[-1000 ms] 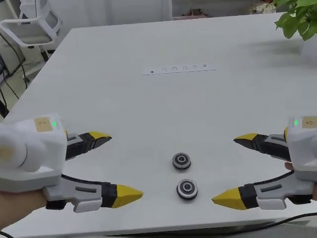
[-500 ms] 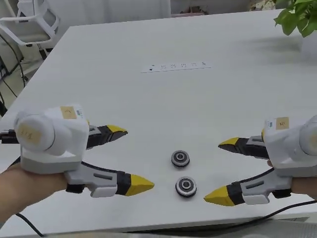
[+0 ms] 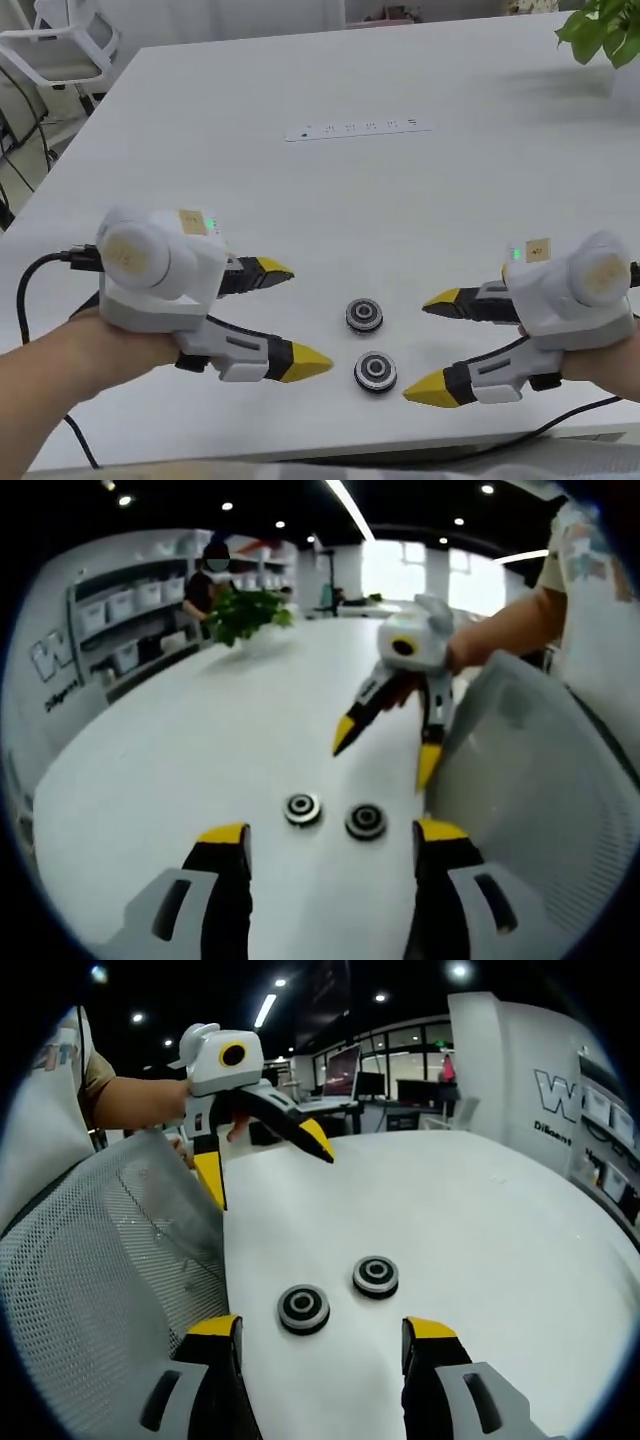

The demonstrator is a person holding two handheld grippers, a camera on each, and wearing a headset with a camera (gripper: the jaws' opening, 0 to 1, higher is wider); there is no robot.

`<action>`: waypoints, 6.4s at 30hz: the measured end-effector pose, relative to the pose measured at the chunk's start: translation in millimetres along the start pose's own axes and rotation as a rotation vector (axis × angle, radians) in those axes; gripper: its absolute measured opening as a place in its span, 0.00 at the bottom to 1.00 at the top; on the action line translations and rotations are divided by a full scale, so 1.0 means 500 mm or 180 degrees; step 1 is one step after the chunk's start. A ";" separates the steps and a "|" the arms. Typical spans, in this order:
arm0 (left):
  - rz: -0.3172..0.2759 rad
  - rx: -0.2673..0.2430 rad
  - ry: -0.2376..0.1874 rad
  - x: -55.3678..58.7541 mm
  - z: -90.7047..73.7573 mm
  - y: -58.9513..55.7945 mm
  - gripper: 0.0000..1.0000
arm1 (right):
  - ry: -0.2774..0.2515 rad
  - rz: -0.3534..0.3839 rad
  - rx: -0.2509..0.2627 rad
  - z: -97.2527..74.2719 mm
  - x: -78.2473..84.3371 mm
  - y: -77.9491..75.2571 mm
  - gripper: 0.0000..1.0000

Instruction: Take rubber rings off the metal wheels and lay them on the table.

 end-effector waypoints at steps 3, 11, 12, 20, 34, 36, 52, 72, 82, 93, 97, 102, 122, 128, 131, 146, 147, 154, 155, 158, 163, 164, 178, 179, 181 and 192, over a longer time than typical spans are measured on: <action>-0.0003 0.0060 0.0023 -0.001 0.014 -0.002 0.62 | 0.0026 -0.0028 -0.0037 0.007 0.003 0.000 0.60; -0.0026 0.0210 0.0130 0.010 0.054 -0.006 0.52 | 0.0031 -0.0035 -0.0121 0.023 0.005 -0.002 0.53; -0.0029 0.0228 0.0140 0.012 0.060 -0.008 0.52 | 0.0037 -0.0040 -0.0137 0.027 0.005 -0.002 0.52; -0.0028 0.0327 0.0254 0.021 0.091 -0.017 0.48 | 0.0077 -0.0055 -0.0215 0.042 0.012 0.002 0.46; -0.0089 0.0470 0.0384 0.035 0.139 -0.035 0.38 | 0.0080 -0.0003 -0.0277 0.055 0.020 0.008 0.44; -0.0091 0.0485 0.0419 0.039 0.144 -0.036 0.37 | 0.0086 0.0006 -0.0282 0.056 0.022 0.009 0.44; -0.0117 0.0466 0.0419 0.050 0.162 -0.033 0.23 | 0.0103 0.0024 -0.0321 0.060 0.027 0.015 0.44; 0.0213 0.0260 0.0344 0.054 0.164 -0.040 0.14 | 0.0067 -0.0033 -0.0328 0.066 0.020 0.010 0.38; 0.0158 0.0190 0.0302 0.055 0.167 -0.042 0.13 | 0.0052 -0.0073 -0.0377 0.084 0.019 0.010 0.30; 0.0153 0.0174 0.0290 0.055 0.168 -0.042 0.13 | -0.0003 -0.0128 -0.0307 0.076 0.021 0.011 0.24; 0.0155 0.0171 0.0287 0.055 0.168 -0.043 0.13 | -0.0007 -0.0136 -0.0284 0.071 0.025 0.011 0.23; 0.0156 0.0164 0.0280 0.055 0.168 -0.043 0.13 | 0.0075 -0.0200 -0.0282 0.064 0.032 0.013 0.18; 0.0145 0.0153 0.0275 0.056 0.167 -0.043 0.13 | 0.0156 -0.0048 -0.0211 0.056 0.037 0.011 0.00; 0.0156 0.0149 0.0279 0.057 0.167 -0.043 0.13 | 0.0083 0.0444 -0.0178 0.053 0.043 0.010 0.00; 0.0160 0.0143 0.0284 0.056 0.167 -0.043 0.13 | 0.0052 0.0602 -0.0171 0.050 0.044 0.009 0.00; 0.0161 0.0156 0.0279 0.057 0.167 -0.043 0.12 | -0.0104 0.1220 -0.0178 0.042 0.050 0.008 0.00; 0.0161 0.0157 0.0276 0.057 0.167 -0.043 0.12 | -0.0120 0.1245 -0.0174 0.041 0.050 0.006 0.00; 0.0164 0.0150 0.0276 0.057 0.166 -0.043 0.12 | -0.0242 0.1473 -0.0158 0.039 0.051 0.005 0.00; 0.0165 0.0148 0.0276 0.057 0.166 -0.043 0.12 | -0.0254 0.1497 -0.0161 0.039 0.051 0.004 0.00; 0.0162 0.0138 0.0274 0.057 0.167 -0.043 0.12 | -0.0248 0.1530 -0.0136 0.039 0.050 0.003 0.00; 0.0170 0.0139 0.0274 0.057 0.167 -0.044 0.12 | -0.0277 0.1612 -0.0147 0.038 0.051 0.005 0.00; 0.0174 0.0141 0.0276 0.057 0.167 -0.044 0.12 | -0.0279 0.1629 -0.0148 0.037 0.051 0.006 0.00; 0.0186 0.0145 0.0292 0.056 0.168 -0.046 0.12 | -0.0220 0.1613 -0.0125 0.034 0.047 0.010 0.00; 0.0186 0.0145 0.0292 0.056 0.168 -0.046 0.12 | -0.0217 0.1602 -0.0121 0.034 0.047 0.010 0.00; 0.0184 0.0144 0.0292 0.056 0.167 -0.046 0.12 | -0.0202 0.1559 -0.0113 0.034 0.046 0.011 0.00; 0.0173 0.0150 0.0285 0.057 0.167 -0.045 0.12 | -0.0298 0.1846 -0.0146 0.033 0.056 0.008 0.00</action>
Point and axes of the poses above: the centre of the closed fingertips' face, and the gripper's own axes: z roughly forward along the fingers, y roughly to its left, x roughly out of its underside, the point moved 10 cm from there along -z, roughly backward along the fingers, and after that the axes turned 11 degrees about -z, right-handed, at the moved point
